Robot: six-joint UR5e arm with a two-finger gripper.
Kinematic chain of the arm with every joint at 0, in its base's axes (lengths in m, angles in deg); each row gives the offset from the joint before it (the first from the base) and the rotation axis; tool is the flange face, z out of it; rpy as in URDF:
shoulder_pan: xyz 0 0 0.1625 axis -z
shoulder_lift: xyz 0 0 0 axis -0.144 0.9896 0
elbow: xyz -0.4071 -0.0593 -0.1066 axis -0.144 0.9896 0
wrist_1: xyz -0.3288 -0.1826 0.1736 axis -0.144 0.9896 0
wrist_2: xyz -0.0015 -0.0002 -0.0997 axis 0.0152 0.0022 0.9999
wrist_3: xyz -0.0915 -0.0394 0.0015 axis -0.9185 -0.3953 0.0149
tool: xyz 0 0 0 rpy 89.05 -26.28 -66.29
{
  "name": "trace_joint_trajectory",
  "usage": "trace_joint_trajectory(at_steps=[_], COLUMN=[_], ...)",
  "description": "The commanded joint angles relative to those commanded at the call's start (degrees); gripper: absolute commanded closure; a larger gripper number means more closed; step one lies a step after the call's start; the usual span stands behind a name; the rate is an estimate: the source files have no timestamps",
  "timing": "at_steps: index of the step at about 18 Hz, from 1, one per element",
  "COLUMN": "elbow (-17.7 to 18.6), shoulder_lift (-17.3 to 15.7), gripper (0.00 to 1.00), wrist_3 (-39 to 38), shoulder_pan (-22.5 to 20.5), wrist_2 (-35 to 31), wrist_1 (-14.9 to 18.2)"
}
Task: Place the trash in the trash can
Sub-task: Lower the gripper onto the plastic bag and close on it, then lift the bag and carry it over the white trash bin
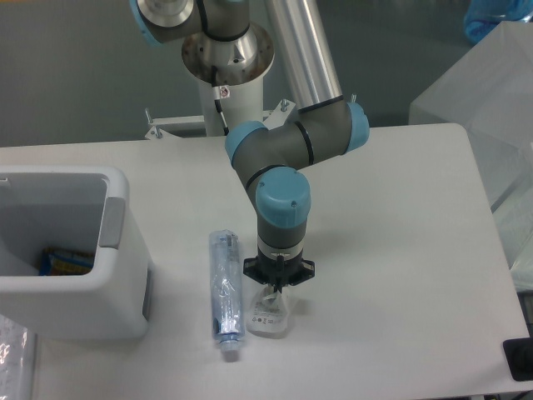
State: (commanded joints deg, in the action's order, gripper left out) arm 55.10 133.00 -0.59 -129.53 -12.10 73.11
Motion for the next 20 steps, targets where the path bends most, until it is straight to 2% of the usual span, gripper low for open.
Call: trace_joint_trajectory(at_steps=[5,9,15,20], elbow=[-2.99,-6.85,-13.53,-18.72], shoulder_lift=[-0.35,-0.35,-0.7,-3.07], gripper=[0.97,0.97,0.97,0.97], wrist_3=[-0.09,-0.79,-6.59,-12.9], shoulder_pan=[-1.58,-1.5,-1.5,-1.76], wrist_2=[0.26,3.42,9.57,15.02], wrist_1=[0.0,-0.09,0.0,0.0])
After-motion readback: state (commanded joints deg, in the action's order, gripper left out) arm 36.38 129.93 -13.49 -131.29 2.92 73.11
